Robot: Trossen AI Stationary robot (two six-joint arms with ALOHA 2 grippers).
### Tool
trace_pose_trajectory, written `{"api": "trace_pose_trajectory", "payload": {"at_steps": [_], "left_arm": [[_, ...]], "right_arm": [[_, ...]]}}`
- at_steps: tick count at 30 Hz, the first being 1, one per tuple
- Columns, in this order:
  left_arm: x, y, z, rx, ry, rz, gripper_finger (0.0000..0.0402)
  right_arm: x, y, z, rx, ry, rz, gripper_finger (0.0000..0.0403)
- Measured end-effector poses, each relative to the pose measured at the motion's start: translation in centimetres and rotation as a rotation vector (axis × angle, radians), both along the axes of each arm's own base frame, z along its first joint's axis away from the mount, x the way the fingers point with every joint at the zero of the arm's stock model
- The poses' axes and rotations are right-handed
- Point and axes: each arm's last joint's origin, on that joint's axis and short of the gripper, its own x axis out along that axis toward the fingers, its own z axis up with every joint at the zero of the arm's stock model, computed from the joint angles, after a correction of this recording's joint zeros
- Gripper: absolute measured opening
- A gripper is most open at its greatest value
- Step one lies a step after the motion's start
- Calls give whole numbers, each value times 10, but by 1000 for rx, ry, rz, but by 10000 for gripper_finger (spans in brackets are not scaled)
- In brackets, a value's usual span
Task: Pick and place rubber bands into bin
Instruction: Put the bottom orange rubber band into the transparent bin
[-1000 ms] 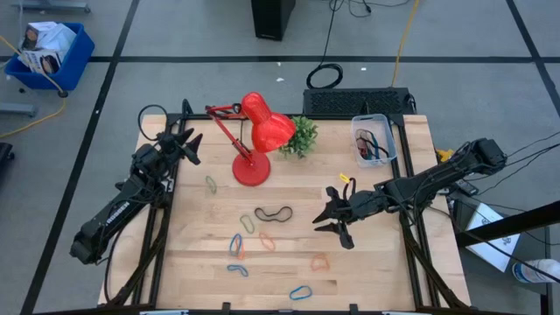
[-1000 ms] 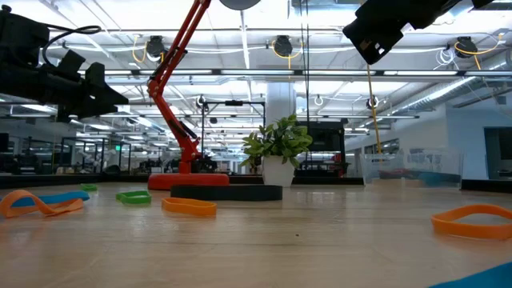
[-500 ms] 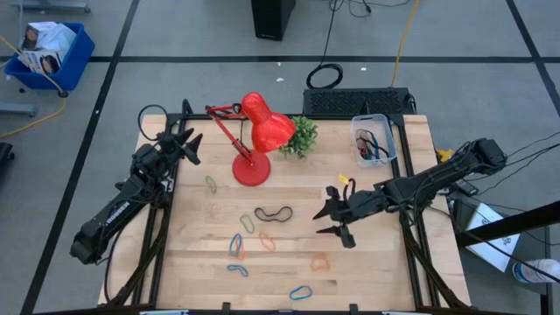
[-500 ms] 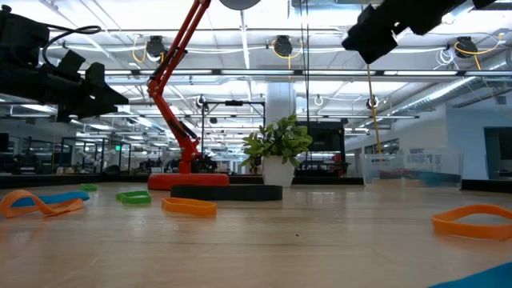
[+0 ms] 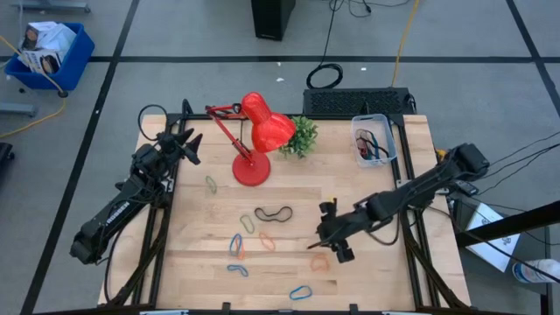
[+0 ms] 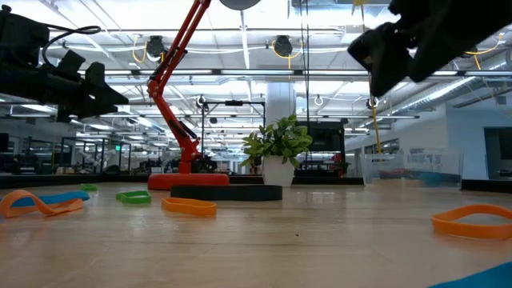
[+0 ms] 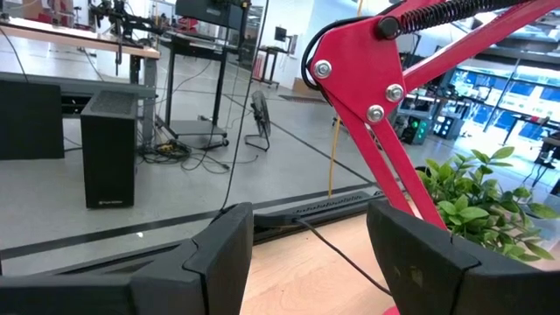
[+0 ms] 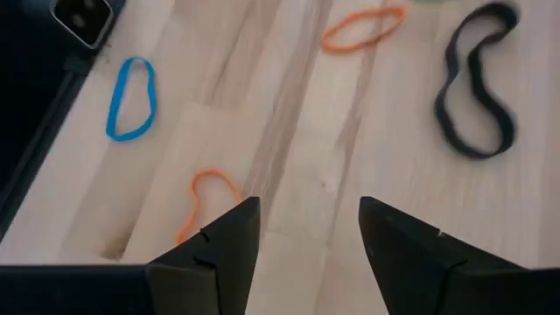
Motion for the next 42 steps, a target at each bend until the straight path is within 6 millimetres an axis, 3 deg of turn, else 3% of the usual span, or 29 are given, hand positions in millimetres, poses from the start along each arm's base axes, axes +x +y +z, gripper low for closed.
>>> {"api": "trace_pose_trajectory", "payload": {"at_steps": [16, 28, 42], "left_arm": [[0, 0, -1, -6, 13, -1, 230], [0, 0, -1, -11, 7, -1, 230], [0, 0, -1, -27, -11, -3, 230]], "right_arm": [[10, 32, -53, 52, 154, -46, 192], [17, 39, -80, 110, 237, -29, 190], [17, 40, -84, 162, 262, -99, 190]]}}
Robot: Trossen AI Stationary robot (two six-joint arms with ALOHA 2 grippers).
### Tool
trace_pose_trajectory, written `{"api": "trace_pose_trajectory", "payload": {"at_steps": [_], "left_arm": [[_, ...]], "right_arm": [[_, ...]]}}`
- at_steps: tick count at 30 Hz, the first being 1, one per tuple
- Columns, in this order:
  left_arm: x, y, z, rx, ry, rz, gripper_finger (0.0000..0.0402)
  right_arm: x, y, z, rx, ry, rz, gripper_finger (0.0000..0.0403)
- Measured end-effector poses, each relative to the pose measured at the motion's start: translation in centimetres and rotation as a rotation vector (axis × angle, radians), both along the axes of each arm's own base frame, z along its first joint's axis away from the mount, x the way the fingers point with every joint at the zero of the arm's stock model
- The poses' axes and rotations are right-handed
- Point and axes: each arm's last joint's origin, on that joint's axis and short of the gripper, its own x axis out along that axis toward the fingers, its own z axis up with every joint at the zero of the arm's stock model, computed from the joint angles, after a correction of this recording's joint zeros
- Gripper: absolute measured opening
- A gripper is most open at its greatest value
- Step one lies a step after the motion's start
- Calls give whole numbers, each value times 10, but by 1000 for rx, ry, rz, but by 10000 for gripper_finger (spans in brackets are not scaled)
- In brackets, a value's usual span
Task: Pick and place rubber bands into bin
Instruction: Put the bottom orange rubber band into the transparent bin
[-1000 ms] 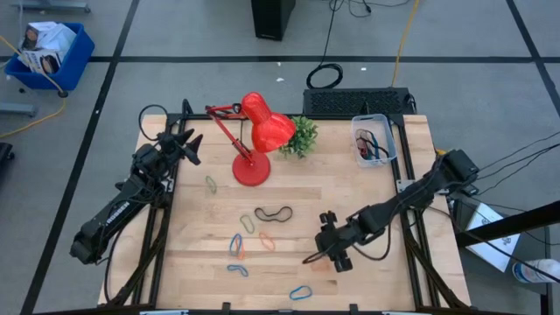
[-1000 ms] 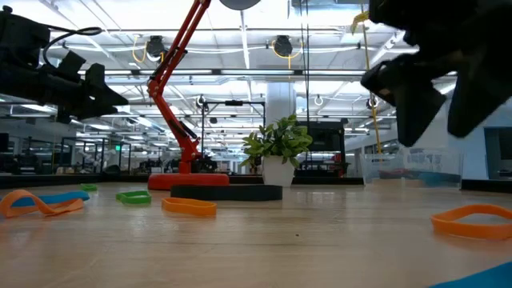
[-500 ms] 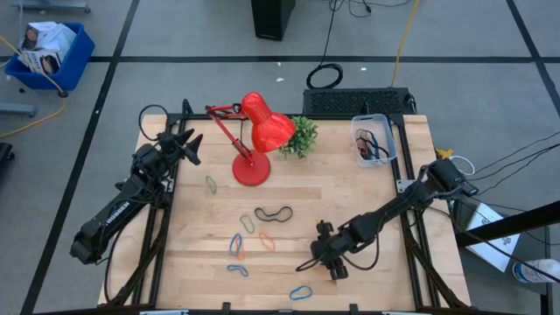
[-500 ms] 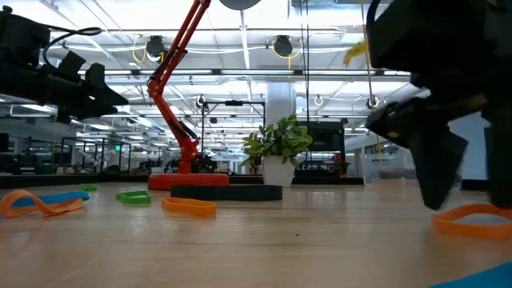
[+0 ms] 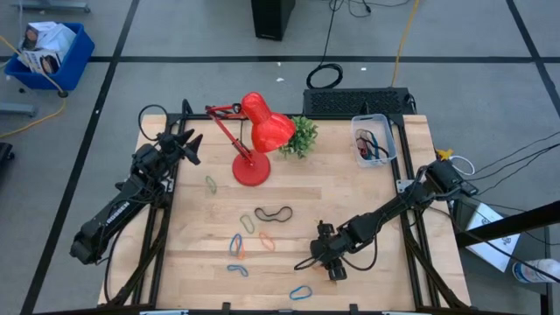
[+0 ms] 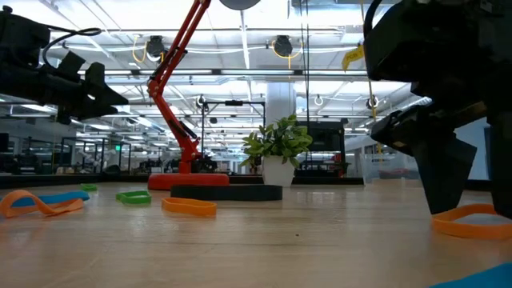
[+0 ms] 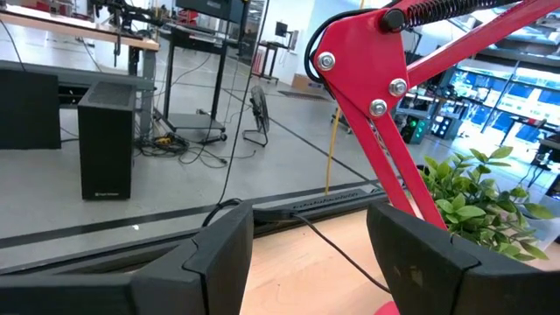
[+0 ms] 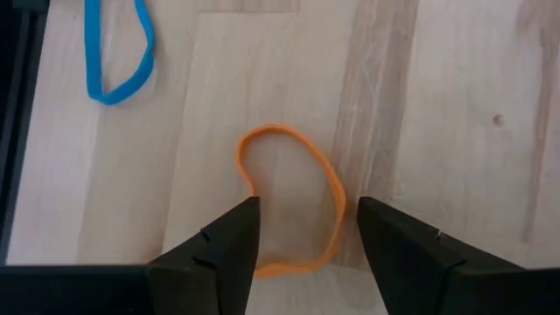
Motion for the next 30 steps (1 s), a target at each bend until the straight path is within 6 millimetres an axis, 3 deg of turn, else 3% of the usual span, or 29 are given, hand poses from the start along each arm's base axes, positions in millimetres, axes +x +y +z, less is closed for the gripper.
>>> {"api": "trace_pose_trajectory", "payload": {"at_steps": [11, 30], "left_arm": [[0, 0, 0, -2, -1, 0, 230], [0, 0, 0, -4, -3, 0, 230]], "right_arm": [[0, 0, 0, 10, 4, -20, 191], [0, -2, -1, -58, -26, 16, 156]]}}
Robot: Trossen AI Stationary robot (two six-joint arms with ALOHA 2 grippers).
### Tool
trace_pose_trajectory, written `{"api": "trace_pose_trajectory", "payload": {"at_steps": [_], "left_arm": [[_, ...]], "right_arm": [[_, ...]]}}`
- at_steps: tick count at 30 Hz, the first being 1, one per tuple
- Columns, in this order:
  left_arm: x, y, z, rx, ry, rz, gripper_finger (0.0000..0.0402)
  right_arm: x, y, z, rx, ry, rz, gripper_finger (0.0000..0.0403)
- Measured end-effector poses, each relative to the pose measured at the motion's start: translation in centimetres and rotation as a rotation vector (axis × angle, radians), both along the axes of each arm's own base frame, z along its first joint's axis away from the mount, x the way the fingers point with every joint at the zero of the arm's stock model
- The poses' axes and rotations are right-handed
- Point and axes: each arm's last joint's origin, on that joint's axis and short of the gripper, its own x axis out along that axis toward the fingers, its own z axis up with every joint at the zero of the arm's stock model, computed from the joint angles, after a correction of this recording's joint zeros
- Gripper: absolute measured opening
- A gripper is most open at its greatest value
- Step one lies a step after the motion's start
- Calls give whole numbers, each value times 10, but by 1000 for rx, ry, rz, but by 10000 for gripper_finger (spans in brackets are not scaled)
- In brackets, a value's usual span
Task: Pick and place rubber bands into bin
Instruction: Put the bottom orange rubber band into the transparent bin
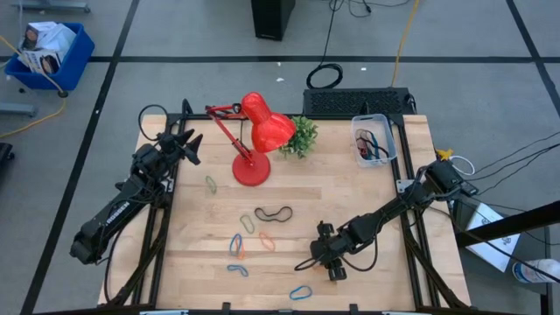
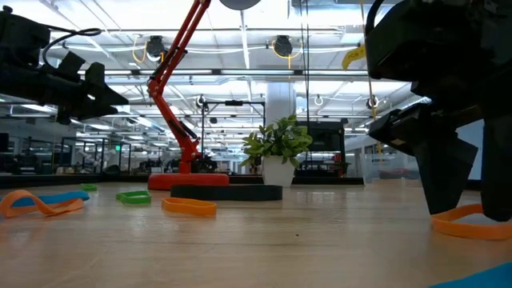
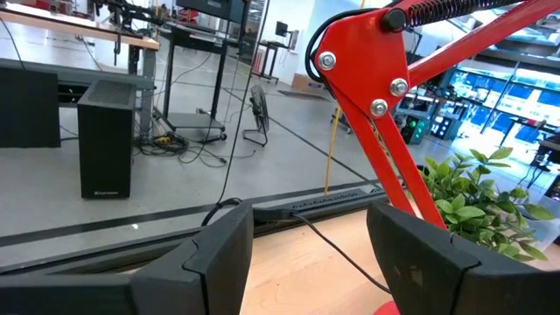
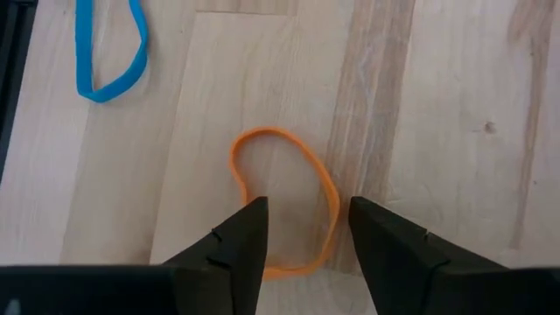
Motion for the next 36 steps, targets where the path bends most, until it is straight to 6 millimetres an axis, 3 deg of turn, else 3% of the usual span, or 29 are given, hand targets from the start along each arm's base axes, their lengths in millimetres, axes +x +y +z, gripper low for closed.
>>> {"api": "trace_pose_trajectory", "payload": {"at_steps": [17, 25, 29, 36], "left_arm": [[0, 0, 0, 2, 2, 0, 230], [0, 0, 0, 1, 2, 0, 230], [0, 0, 0, 0, 2, 1, 230], [0, 0, 0, 1, 2, 1, 230]], "right_arm": [[-1, -2, -1, -30, 9, 21, 9], [-2, -3, 4, -62, -20, 19, 2], [-5, -9, 28, -154, -136, 17, 1], [-27, -30, 102, -328, -433, -122, 1]]}}
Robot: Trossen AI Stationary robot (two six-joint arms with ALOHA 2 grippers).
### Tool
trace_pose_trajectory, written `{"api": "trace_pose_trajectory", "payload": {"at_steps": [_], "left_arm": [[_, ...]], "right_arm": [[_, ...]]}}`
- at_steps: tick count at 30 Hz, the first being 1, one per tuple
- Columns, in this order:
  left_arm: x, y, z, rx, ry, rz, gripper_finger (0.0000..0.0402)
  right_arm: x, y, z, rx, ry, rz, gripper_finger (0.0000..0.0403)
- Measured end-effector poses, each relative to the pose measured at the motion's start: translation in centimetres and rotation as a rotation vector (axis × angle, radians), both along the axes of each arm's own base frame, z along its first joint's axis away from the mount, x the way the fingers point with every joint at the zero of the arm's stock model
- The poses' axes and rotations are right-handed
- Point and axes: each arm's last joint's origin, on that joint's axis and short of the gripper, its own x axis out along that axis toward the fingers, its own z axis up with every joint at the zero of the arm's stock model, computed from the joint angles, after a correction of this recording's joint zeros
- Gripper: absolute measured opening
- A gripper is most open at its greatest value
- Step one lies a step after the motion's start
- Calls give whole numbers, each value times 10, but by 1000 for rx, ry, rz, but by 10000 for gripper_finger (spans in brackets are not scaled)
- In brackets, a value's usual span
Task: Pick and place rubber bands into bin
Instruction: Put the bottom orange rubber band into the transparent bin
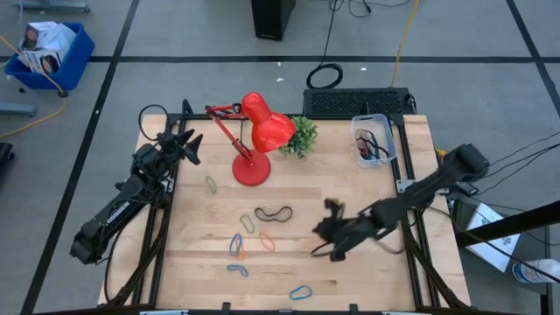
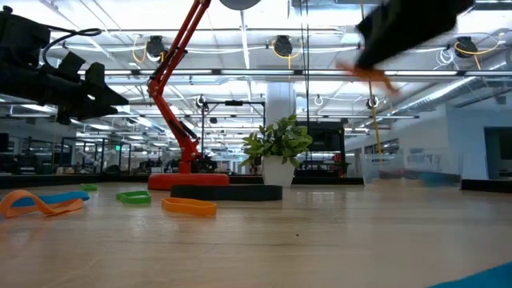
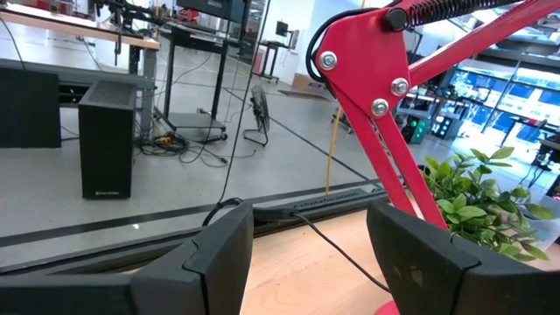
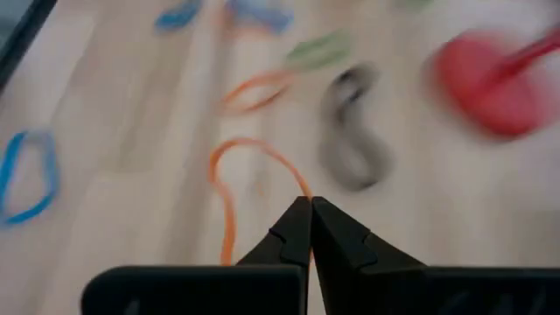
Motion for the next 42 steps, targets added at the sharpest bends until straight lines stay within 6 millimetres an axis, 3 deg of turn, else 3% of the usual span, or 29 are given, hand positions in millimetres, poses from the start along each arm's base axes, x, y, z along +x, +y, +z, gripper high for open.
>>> {"api": "trace_pose_trajectory", "payload": {"at_steps": [5, 9, 15, 22, 31, 42], "left_arm": [[0, 0, 0, 1, 2, 0, 230], [0, 0, 0, 1, 1, 0, 230], [0, 0, 0, 2, 3, 0, 230], [0, 0, 0, 7, 7, 1, 230], [0, 0, 0, 8, 9, 9, 230], [0, 0, 0, 8, 9, 10, 230]], "right_arm": [[-28, -22, 45, -228, -195, -174, 0], [-45, -40, 67, -396, -311, -384, 0], [-65, -64, 83, -607, -384, -674, 0], [-91, -106, 91, -537, -389, -867, 0], [-115, -169, 74, -302, -127, -1129, 0], [-128, -206, 0, -119, 151, -1245, 0]]}}
